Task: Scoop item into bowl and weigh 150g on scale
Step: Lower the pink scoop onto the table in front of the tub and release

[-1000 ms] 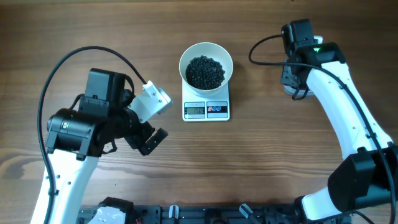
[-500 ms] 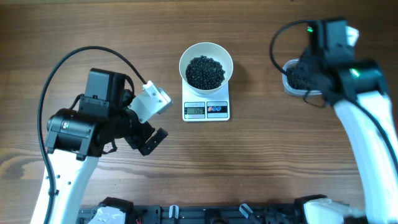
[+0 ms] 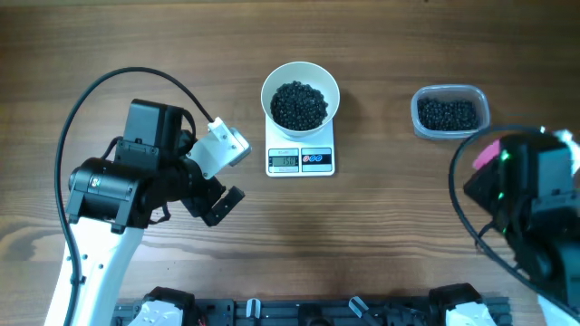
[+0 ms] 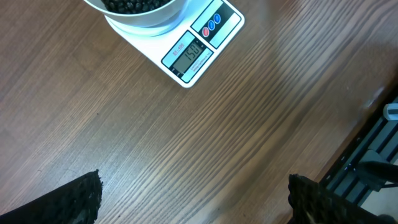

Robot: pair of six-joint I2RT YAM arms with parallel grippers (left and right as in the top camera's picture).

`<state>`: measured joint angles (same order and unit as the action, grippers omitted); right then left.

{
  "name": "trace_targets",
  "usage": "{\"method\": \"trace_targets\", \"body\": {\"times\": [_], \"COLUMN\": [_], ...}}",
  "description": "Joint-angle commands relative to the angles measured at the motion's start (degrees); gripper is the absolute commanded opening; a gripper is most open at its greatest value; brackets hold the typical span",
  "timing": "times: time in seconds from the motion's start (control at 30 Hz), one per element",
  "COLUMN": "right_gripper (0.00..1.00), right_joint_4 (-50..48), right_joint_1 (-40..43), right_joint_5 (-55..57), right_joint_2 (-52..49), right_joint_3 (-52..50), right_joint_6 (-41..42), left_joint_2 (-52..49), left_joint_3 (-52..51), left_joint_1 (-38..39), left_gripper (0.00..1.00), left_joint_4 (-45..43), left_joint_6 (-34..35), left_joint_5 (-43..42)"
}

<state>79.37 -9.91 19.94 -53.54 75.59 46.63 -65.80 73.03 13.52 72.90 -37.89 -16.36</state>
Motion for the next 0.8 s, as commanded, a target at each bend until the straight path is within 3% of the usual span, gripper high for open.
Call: {"method": "trace_targets", "body": {"times": [0.0,0.17,0.53,0.77], "right_gripper": [0.04,0.04,0.04,0.04], "right_joint_4": [-4.13,-16.09,-26.73,-42.38], "right_joint_1": [0.20,0.20,0.20,0.20], "right_joint_5": [-2.69,-12.28,-26.67,-38.21], "right_joint_2": [3.30,5.33,5.40,5.40], "right_joint_3": [-8.90,-19.52,-30.49,-43.43], "right_joint_6": [9.29,8.33,3.39,5.14], "left_joint_2": [-0.17,-0.17,-0.17,-0.17], "left_joint_3": [0.33,0.33,0.33,0.33], "left_joint_1": [-0.31,-0.31,-0.31,-0.31], "left_gripper": [1.00,1.00,1.00,1.00], "left_joint_4": [-0.20,-0.17,-0.17,-0.17], "left_joint_6": [-0.87,-0.87,-0.87,-0.87], "left_joint_5": [-0.09,-0.09,-0.09,-0.09]}}
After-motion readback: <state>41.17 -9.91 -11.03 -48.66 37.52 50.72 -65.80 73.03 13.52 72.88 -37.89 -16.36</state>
